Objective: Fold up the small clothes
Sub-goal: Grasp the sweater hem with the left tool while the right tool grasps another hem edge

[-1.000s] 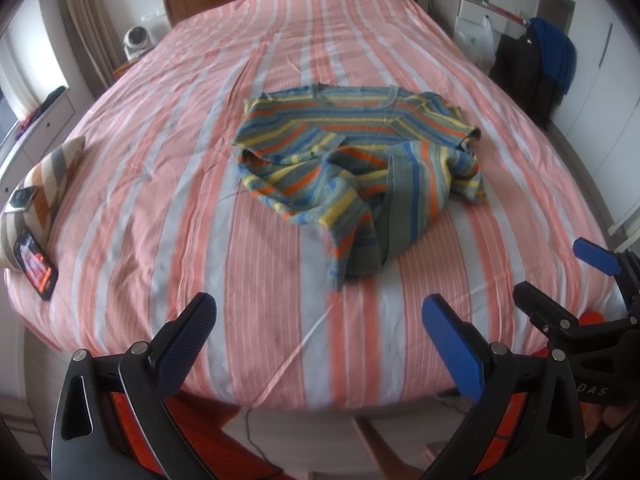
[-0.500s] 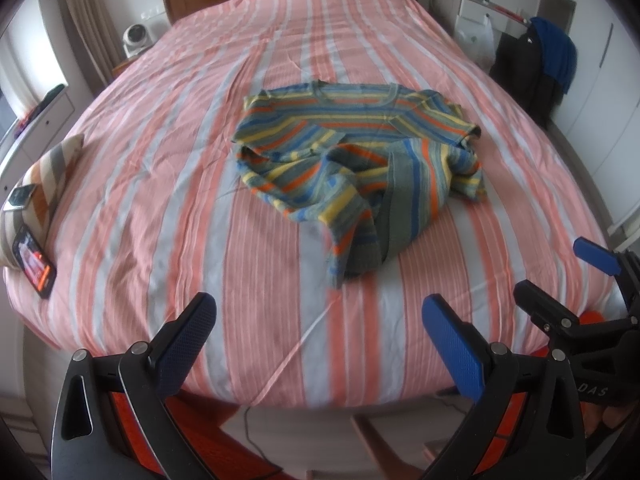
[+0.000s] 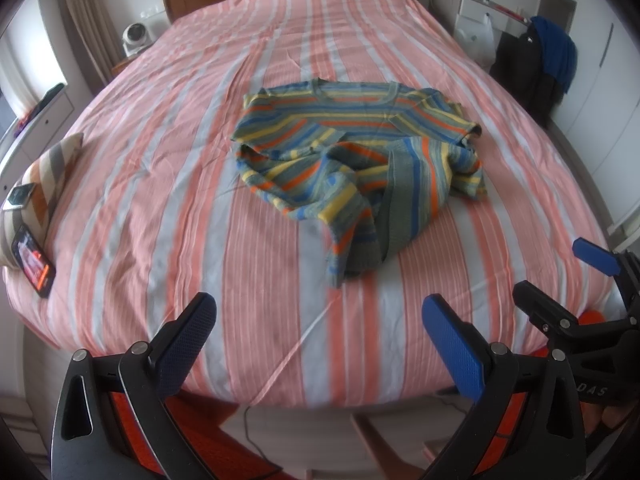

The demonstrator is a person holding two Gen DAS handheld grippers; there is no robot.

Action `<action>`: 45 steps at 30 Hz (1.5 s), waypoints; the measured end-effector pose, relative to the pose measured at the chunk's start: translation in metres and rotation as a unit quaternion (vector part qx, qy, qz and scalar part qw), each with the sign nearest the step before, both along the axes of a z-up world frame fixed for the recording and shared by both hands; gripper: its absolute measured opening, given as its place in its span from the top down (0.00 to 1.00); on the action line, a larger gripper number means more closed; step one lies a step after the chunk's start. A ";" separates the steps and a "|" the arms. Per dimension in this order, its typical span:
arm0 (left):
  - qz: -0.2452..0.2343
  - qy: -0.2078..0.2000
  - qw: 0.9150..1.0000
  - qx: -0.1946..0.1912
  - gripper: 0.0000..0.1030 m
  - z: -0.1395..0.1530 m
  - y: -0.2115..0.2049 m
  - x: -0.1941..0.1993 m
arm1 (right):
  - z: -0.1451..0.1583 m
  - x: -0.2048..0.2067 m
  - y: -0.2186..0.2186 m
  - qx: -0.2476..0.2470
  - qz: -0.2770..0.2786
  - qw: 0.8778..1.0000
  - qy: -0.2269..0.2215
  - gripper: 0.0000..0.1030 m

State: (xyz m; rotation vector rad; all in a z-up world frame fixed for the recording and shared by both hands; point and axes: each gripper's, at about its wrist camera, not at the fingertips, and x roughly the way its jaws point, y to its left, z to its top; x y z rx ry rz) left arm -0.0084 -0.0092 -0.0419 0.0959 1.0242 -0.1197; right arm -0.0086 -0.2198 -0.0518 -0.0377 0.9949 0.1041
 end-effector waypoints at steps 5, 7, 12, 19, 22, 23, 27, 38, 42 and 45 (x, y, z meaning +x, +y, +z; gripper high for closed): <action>0.001 -0.003 1.000 -0.005 0.00 -0.002 0.006 0.001 | -0.001 0.001 0.000 0.001 -0.003 1.000 -0.001 0.00; 0.016 -0.002 1.000 -0.021 0.00 -0.006 0.022 0.004 | 0.001 0.001 -0.004 0.010 -0.008 1.000 -0.007 0.00; 0.059 0.037 0.994 -0.089 0.01 -0.032 0.063 0.019 | 0.000 0.004 -0.037 0.040 -0.041 0.998 -0.030 0.00; -0.005 0.097 0.982 -0.159 0.02 -0.080 0.025 0.062 | -0.043 0.053 -0.055 0.078 -0.014 0.997 0.001 0.00; -0.017 0.105 0.983 -0.151 0.36 -0.099 0.003 0.086 | -0.065 0.098 -0.042 0.117 0.018 0.993 0.023 0.01; -0.021 0.113 0.982 -0.149 0.70 -0.105 -0.001 0.093 | -0.073 0.114 -0.039 0.125 0.017 0.992 0.027 0.02; -0.007 0.138 0.971 -0.193 0.92 -0.108 0.015 0.096 | -0.103 0.163 -0.037 0.168 -0.001 0.985 0.036 0.86; -0.030 0.166 0.971 -0.167 0.94 -0.096 0.099 0.016 | -0.077 0.000 -0.088 0.169 0.035 0.983 0.067 0.90; -0.006 0.196 0.964 -0.177 0.94 -0.125 0.105 0.012 | -0.101 -0.025 -0.102 0.122 -0.021 0.987 0.105 0.66; 0.005 0.188 0.963 -0.192 0.94 -0.125 0.112 0.012 | -0.079 -0.017 -0.105 0.116 -0.032 0.991 0.057 0.42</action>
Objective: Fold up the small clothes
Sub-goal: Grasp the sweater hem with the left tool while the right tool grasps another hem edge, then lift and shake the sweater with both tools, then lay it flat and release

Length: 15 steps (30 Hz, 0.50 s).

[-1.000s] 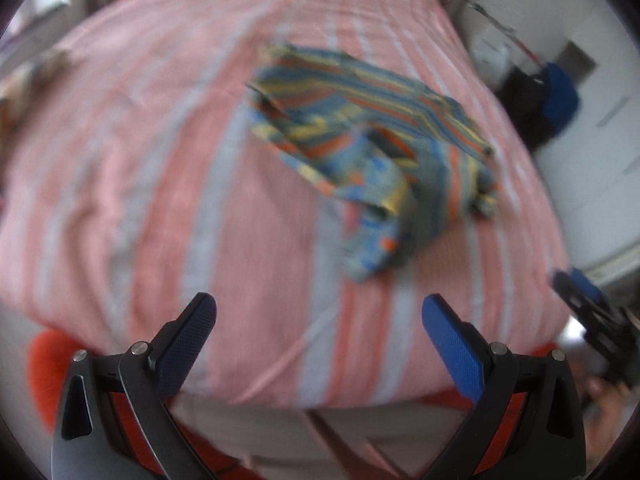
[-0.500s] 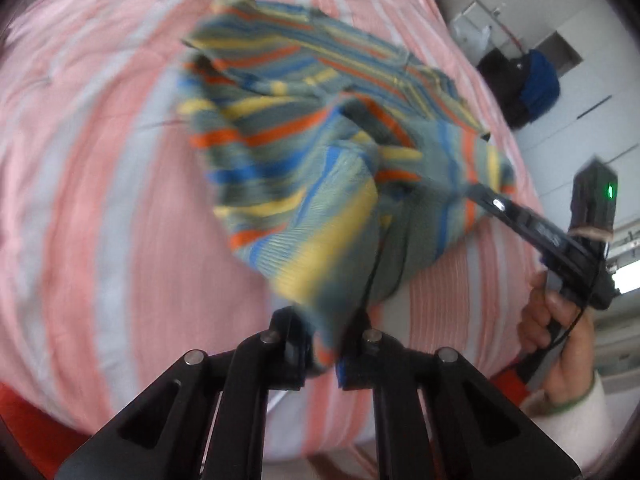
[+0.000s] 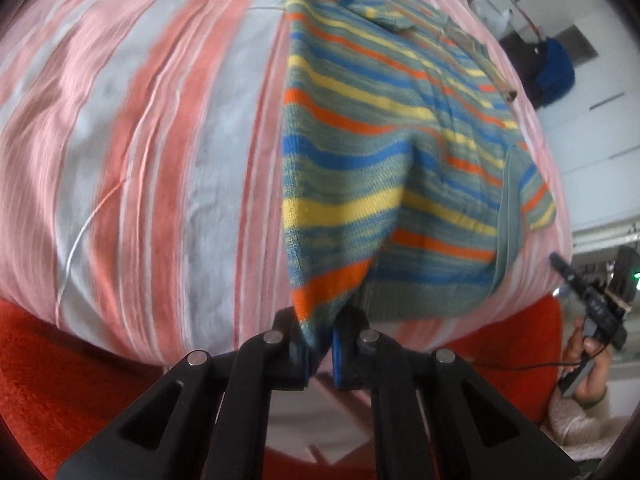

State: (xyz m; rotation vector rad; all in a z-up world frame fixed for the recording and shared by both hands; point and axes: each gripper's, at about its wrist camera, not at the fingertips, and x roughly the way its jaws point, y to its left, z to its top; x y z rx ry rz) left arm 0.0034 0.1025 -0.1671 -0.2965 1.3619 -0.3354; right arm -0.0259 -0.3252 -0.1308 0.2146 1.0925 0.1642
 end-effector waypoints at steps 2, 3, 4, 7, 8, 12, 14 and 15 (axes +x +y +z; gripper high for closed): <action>-0.002 -0.008 1.000 0.004 0.94 0.002 0.002 0.002 | 0.021 0.015 0.015 -0.011 0.031 0.999 -0.036 0.37; -0.003 -0.011 1.000 0.009 0.94 0.001 0.001 0.003 | 0.028 0.028 0.026 -0.022 0.053 0.997 -0.053 0.37; -0.004 -0.010 1.000 0.013 0.94 0.000 0.001 0.003 | 0.034 0.038 0.041 -0.040 0.082 0.993 -0.071 0.37; 0.001 -0.003 1.000 0.012 0.94 -0.012 -0.005 0.012 | 0.028 0.070 0.079 -0.108 0.148 0.978 -0.105 0.37; 0.003 -0.003 1.000 0.009 0.94 -0.015 -0.003 0.011 | 0.019 0.078 0.088 -0.121 0.165 0.974 -0.099 0.46; 0.005 -0.003 1.000 0.001 0.95 -0.012 0.006 0.006 | -0.004 0.074 0.095 -0.136 0.221 0.964 -0.056 0.96; 0.002 -0.007 1.000 -0.003 0.95 -0.006 0.013 0.001 | 0.009 0.043 0.084 -0.114 0.244 0.961 -0.066 0.96; 0.000 -0.009 1.000 -0.002 0.95 -0.004 0.015 0.000 | 0.018 0.023 0.079 -0.100 0.261 0.958 -0.069 0.96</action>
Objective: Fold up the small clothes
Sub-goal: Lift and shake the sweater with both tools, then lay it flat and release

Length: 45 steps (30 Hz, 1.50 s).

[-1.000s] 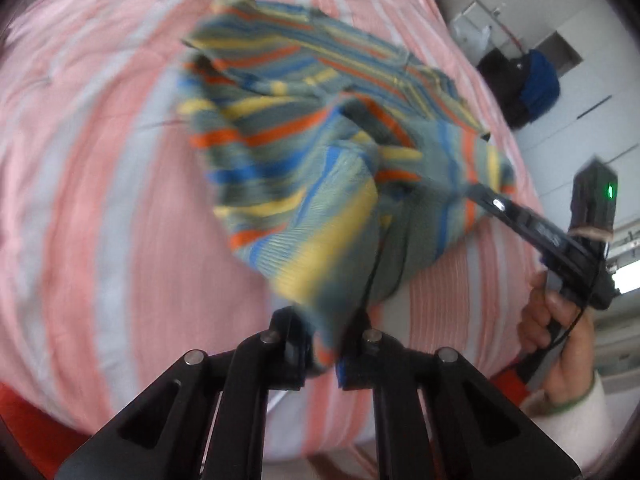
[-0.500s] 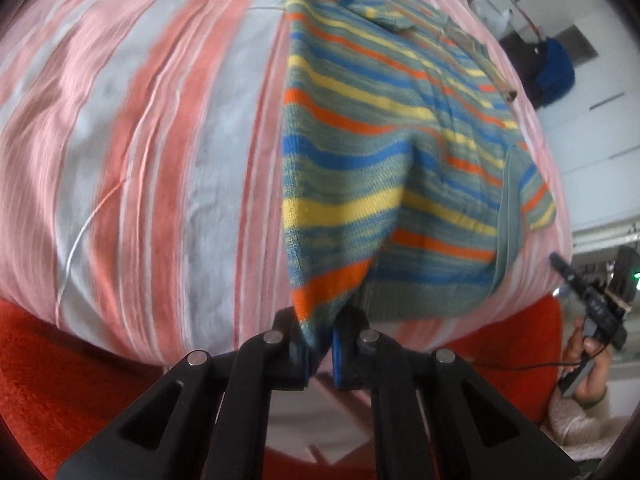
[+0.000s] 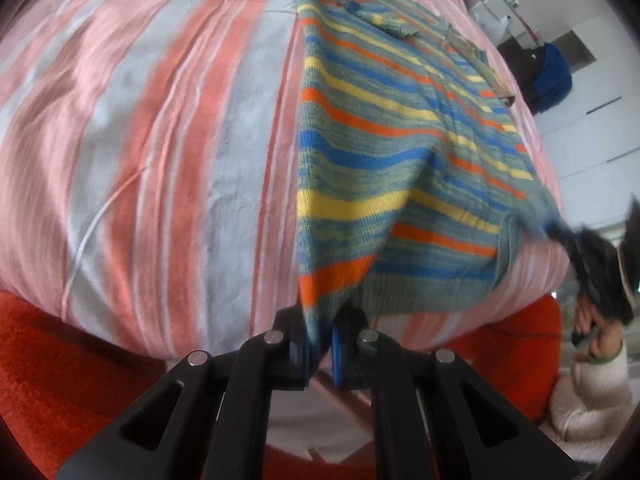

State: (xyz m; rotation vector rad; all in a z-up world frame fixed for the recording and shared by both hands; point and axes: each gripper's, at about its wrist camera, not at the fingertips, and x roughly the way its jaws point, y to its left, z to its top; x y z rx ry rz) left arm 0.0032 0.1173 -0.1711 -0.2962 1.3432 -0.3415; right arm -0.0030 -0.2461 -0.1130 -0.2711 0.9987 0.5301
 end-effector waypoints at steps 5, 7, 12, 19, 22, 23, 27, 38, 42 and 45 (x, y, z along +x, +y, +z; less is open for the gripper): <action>-0.014 0.005 1.000 0.020 0.94 -0.006 -0.003 -0.001 | -0.006 -0.066 -0.039 -0.045 -0.013 0.998 0.046 0.89; -0.020 0.005 0.999 0.032 0.93 -0.009 -0.010 0.000 | -0.025 -0.075 -0.063 -0.041 -0.058 0.993 0.091 0.65; -0.026 -0.006 0.999 0.029 0.62 -0.007 -0.014 -0.004 | -0.029 -0.067 -0.097 0.080 -0.132 0.981 0.118 0.45; -0.040 -0.009 0.997 0.059 0.97 -0.014 -0.031 0.002 | -0.075 -0.034 -0.087 0.212 -0.147 0.945 0.201 0.80; -0.036 -0.007 0.998 0.055 0.98 -0.003 -0.018 -0.006 | -0.058 -0.039 -0.085 0.167 -0.148 0.958 0.180 0.95; -0.034 -0.011 0.998 0.055 0.98 0.004 -0.011 -0.010 | -0.045 -0.044 -0.089 0.162 -0.144 0.961 0.170 0.95; -0.024 -0.004 1.000 0.010 0.98 0.015 0.003 -0.020 | -0.012 -0.051 -0.107 0.148 -0.148 0.966 0.155 0.96; -0.005 0.044 0.999 0.030 0.95 -0.043 0.008 -0.005 | -0.096 -0.028 -0.110 0.110 -0.203 0.953 0.197 0.97; 0.005 0.043 0.997 0.059 0.84 -0.032 0.025 -0.016 | -0.087 -0.036 -0.115 0.104 -0.207 0.953 0.195 0.71; 0.021 -0.003 0.993 0.117 0.49 -0.003 0.045 -0.024 | -0.064 -0.052 -0.128 0.075 -0.228 0.956 0.168 0.49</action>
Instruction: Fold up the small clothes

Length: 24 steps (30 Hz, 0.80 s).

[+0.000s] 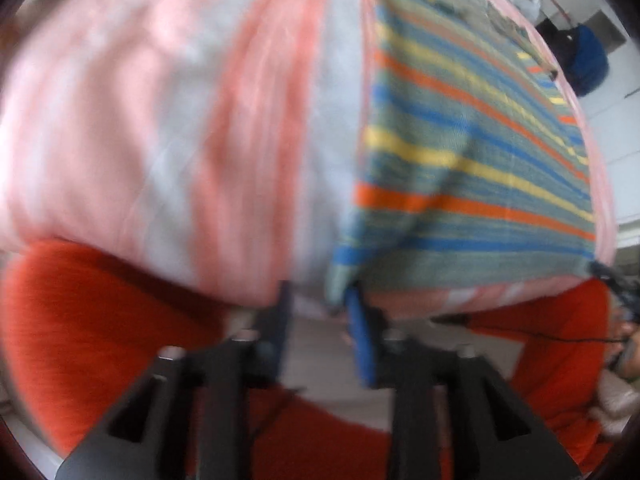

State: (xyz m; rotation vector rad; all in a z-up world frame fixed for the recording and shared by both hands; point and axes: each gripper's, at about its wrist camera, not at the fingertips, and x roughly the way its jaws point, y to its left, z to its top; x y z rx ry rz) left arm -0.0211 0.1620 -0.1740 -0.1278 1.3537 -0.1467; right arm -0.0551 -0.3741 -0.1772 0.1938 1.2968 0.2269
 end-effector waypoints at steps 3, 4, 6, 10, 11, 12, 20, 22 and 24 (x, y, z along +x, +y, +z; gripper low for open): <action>0.033 -0.074 0.996 0.029 0.24 0.036 0.023 0.020 | 0.031 -0.012 -0.005 -0.089 -0.045 0.992 -0.074 0.33; 0.045 -0.095 0.994 0.032 0.21 0.046 0.027 0.030 | 0.038 -0.014 -0.006 -0.101 -0.058 0.989 -0.096 0.33; 0.074 -0.148 0.985 0.043 0.11 0.063 0.035 0.064 | 0.048 -0.014 -0.004 -0.116 -0.083 0.980 -0.138 0.33; 0.102 -0.209 0.968 0.095 0.04 0.055 0.037 0.145 | 0.049 -0.007 0.013 -0.109 -0.125 0.969 -0.184 0.33; 0.098 -0.205 0.969 0.100 0.04 0.048 0.036 0.166 | 0.048 -0.004 0.019 -0.102 -0.123 0.970 -0.183 0.33; 0.094 -0.199 0.969 0.109 0.04 0.038 0.037 0.188 | 0.046 -0.001 0.026 -0.096 -0.116 0.972 -0.181 0.33; 0.084 -0.193 0.973 0.099 0.00 -0.018 0.061 0.243 | 0.034 0.002 0.060 -0.128 -0.060 0.975 -0.171 0.33; 0.075 -0.212 0.969 0.107 0.00 -0.021 0.056 0.240 | 0.030 0.005 0.063 -0.130 -0.061 0.975 -0.167 0.33; 0.075 -0.227 0.964 0.116 0.00 -0.021 0.052 0.229 | 0.030 0.006 0.063 -0.130 -0.063 0.976 -0.163 0.33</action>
